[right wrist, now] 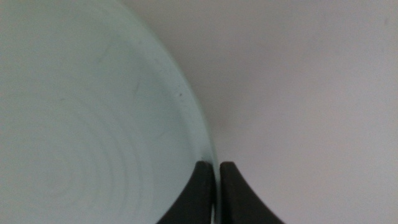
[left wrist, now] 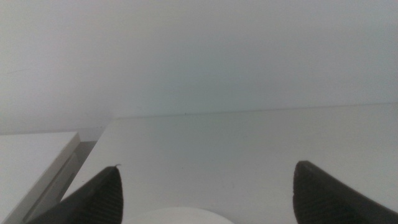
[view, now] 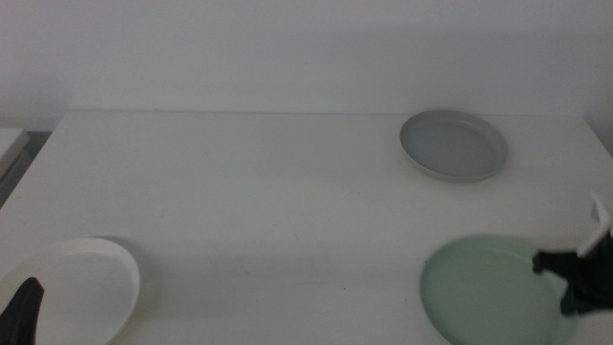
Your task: Stack the three bowls on top of each other.
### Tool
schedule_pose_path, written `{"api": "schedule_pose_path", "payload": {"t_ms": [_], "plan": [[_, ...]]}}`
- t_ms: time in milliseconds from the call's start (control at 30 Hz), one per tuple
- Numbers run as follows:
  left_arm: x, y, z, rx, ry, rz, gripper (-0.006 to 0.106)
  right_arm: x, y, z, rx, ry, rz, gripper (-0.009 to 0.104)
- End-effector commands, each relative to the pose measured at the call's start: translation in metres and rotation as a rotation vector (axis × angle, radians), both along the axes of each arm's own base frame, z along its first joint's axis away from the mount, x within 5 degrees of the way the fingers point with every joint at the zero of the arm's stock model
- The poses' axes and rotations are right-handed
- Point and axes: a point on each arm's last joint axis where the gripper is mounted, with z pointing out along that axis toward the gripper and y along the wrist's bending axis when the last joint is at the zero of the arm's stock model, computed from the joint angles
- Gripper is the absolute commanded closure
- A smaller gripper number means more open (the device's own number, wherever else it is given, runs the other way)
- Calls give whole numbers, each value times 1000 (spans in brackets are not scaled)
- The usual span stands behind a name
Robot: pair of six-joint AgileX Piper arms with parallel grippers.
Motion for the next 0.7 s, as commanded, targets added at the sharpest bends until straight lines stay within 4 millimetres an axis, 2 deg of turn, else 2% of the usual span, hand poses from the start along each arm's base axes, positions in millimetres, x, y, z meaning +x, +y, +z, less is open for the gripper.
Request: {"api": "schedule_pose_path", "payload": {"t_ms": [0, 133, 333, 433, 533, 667], "plan": [[0, 0, 1, -7, -16, 1, 7, 7, 9, 23, 3, -50, 32, 97], [0, 0, 1, -7, -16, 1, 7, 30, 51, 60, 48, -139, 148, 97], [0, 0, 1, -7, -16, 1, 7, 77, 115, 82, 142, -237, 260, 97], [0, 0, 1, -7, -16, 1, 7, 97, 143, 82, 185, -257, 308, 97], [0, 0, 1, -7, -16, 1, 7, 112, 163, 72, 205, -253, 331, 97], [0, 0, 1, -7, -16, 1, 7, 129, 175, 51, 222, -218, 323, 97]]}}
